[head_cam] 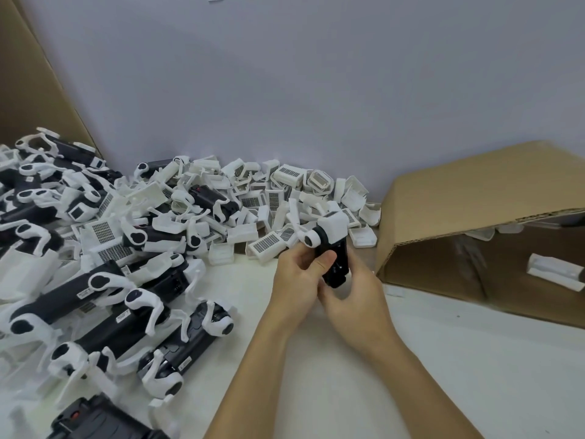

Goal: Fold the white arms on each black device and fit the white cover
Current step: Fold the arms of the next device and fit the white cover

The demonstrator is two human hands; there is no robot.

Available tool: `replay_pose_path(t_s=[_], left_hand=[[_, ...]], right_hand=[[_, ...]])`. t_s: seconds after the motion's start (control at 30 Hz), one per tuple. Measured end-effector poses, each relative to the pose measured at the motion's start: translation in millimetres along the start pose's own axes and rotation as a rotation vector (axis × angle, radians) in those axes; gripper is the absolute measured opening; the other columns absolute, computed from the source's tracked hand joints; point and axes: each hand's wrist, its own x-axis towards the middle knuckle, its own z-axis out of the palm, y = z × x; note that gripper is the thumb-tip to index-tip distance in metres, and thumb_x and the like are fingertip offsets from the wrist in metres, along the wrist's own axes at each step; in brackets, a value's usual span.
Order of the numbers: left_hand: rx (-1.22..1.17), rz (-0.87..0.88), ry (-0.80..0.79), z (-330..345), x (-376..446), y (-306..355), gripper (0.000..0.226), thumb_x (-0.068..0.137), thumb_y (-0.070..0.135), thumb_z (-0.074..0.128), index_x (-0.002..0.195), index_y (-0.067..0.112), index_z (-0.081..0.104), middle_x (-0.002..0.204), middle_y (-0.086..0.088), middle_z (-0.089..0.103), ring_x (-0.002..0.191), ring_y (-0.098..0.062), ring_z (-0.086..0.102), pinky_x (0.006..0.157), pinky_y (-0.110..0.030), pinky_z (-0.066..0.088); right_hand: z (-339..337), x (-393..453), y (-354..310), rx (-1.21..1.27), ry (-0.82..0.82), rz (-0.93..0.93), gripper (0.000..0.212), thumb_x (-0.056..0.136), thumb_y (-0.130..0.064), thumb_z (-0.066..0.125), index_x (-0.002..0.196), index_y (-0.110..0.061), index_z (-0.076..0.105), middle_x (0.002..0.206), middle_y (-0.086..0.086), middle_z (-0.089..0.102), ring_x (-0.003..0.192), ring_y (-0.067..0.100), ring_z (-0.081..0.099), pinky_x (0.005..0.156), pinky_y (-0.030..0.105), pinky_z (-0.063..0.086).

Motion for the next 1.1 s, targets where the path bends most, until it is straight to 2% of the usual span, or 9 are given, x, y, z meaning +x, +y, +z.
replay_pose_path(t_s=[0.1, 0.2, 0.3, 0.4, 0.6, 0.8, 0.9, 1.0, 1.1], left_hand=[[0.136, 0.055, -0.024, 0, 0, -2, 0.028, 0.090, -0.003, 0.063, 0.103, 0.021, 0.072, 0.094, 0.008, 0.076, 0.091, -0.012, 0.070, 0.075, -0.020, 0.053], [0.312, 0.149, -0.088, 0, -2, -5, 0.039, 0.088, -0.004, 0.059, 0.120, 0.015, 0.069, 0.111, 0.005, 0.073, 0.102, -0.011, 0.067, 0.088, -0.031, 0.054], [0.354, 0.181, -0.131, 2, -6, -5, 0.039, 0.086, -0.004, 0.056, 0.119, 0.013, 0.069, 0.111, -0.001, 0.073, 0.098, -0.018, 0.069, 0.087, -0.041, 0.056], [0.412, 0.184, -0.149, 2, -6, -8, 0.032, 0.083, 0.006, 0.050, 0.108, 0.008, 0.070, 0.103, -0.010, 0.072, 0.093, -0.025, 0.067, 0.082, -0.041, 0.055], [0.447, 0.213, -0.171, 3, -7, -5, 0.030, 0.083, 0.010, 0.048, 0.103, 0.011, 0.070, 0.099, -0.009, 0.072, 0.076, -0.006, 0.057, 0.066, -0.013, 0.039], [0.475, 0.231, -0.158, 2, -5, -8, 0.021, 0.090, -0.002, 0.051, 0.102, 0.003, 0.067, 0.098, -0.013, 0.070, 0.090, -0.030, 0.064, 0.078, -0.047, 0.051], [0.423, 0.253, -0.165, 4, -6, -3, 0.030, 0.087, -0.001, 0.048, 0.111, 0.008, 0.062, 0.106, -0.007, 0.070, 0.100, -0.025, 0.065, 0.086, -0.042, 0.053], [0.189, 0.145, -0.063, 6, -4, -1, 0.029, 0.090, -0.002, 0.048, 0.113, 0.014, 0.054, 0.104, 0.001, 0.072, 0.098, -0.017, 0.070, 0.084, -0.037, 0.058], [-0.016, 0.038, 0.234, 3, 1, 1, 0.015, 0.100, 0.010, 0.055, 0.113, 0.017, 0.059, 0.090, 0.008, 0.075, 0.086, -0.009, 0.070, 0.068, -0.020, 0.055]], right_hand=[[-4, 1, 1, 0.087, 0.100, -0.022, 0.062, 0.080, -0.021, 0.057, 0.141, -0.027, 0.048, 0.135, -0.013, 0.059, 0.129, 0.003, 0.051, 0.106, 0.028, 0.045], [-6, 0, 1, 0.203, 0.193, -0.007, 0.072, 0.079, -0.028, 0.064, 0.146, -0.021, 0.040, 0.140, -0.009, 0.055, 0.132, 0.009, 0.051, 0.110, 0.038, 0.044], [-8, 2, -1, 0.222, 0.222, 0.055, 0.084, 0.070, -0.038, 0.081, 0.145, -0.028, 0.043, 0.133, -0.017, 0.059, 0.123, 0.000, 0.056, 0.099, 0.020, 0.049], [-9, 5, 0, 0.196, 0.302, 0.069, 0.073, 0.068, -0.030, 0.090, 0.133, -0.027, 0.058, 0.106, -0.030, 0.066, 0.100, -0.015, 0.061, 0.075, 0.000, 0.045], [-10, 5, 0, 0.151, 0.389, 0.030, 0.056, 0.065, -0.027, 0.092, 0.116, -0.028, 0.067, 0.089, -0.038, 0.067, 0.082, -0.012, 0.066, 0.067, -0.001, 0.044], [-14, 8, 1, 0.176, 0.371, 0.044, 0.046, 0.065, -0.027, 0.092, 0.095, -0.047, 0.063, 0.085, -0.027, 0.071, 0.079, -0.003, 0.069, 0.067, 0.006, 0.049], [-13, 9, 3, 0.244, 0.313, 0.087, 0.066, 0.062, -0.038, 0.092, 0.122, -0.033, 0.065, 0.099, -0.023, 0.073, 0.094, -0.004, 0.068, 0.078, 0.012, 0.053], [-9, 6, -2, 0.213, 0.217, 0.069, 0.099, 0.065, -0.046, 0.083, 0.151, -0.029, 0.037, 0.124, -0.026, 0.061, 0.118, -0.011, 0.056, 0.095, 0.014, 0.047], [-8, 3, 3, 0.205, 0.189, 0.063, 0.066, 0.094, -0.024, 0.066, 0.151, -0.030, 0.032, 0.136, -0.015, 0.055, 0.124, -0.008, 0.052, 0.099, 0.013, 0.043]])
